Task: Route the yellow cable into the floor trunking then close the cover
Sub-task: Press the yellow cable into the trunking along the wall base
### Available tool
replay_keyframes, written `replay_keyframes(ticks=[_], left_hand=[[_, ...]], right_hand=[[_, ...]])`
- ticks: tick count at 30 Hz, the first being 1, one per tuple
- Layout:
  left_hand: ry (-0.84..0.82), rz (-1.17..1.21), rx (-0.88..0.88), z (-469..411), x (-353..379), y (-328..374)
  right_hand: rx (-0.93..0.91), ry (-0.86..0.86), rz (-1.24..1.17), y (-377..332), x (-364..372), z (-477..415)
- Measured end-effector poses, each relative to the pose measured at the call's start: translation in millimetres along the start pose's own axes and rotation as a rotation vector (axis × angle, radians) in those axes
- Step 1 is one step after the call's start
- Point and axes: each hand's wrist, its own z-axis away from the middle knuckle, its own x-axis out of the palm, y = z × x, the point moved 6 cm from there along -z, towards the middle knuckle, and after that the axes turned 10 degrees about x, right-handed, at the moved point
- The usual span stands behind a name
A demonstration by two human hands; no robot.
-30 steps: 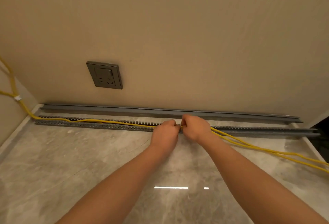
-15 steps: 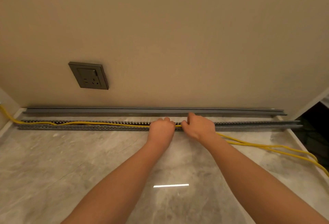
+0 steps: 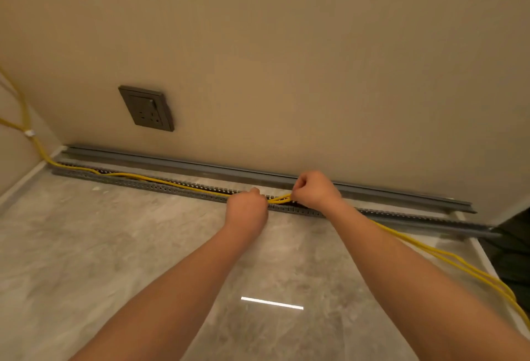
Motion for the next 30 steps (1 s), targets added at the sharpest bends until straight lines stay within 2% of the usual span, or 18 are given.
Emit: replay_keyframes(ticks=[6,10,12,14,17,19,23,30], left_hand=[[0.097,0.127,0.038,-2,-10,8],[0.141,0.442,-0.131,-14,-11,9],[0.141,0.48,-0.168,-21,-8,10],[0.08,0.498,-0.161,-30,-5,8],[-0.179,0.575,-0.047,-47,-1,7],[-0.289,0.55,0.037,-54,-4,8],[-0.337,0.482,0.104,-63,-7,11],[-0.314,0.4,0.084,-64,-10,17]], right_hand=[[-0.128,0.061,0.166,0,2,2],[-0.204,0.055,0.178,5,8,3],[-0.23,0.054,0.18,8,9,2],[-0.246,0.053,0.175,10,9,0],[-0.254,0.029,0.167,11,9,-1],[-0.261,0.012,0.17,10,9,-1],[-0.293,0.005,0.201,6,10,4],[-0.323,0.013,0.265,8,7,11]])
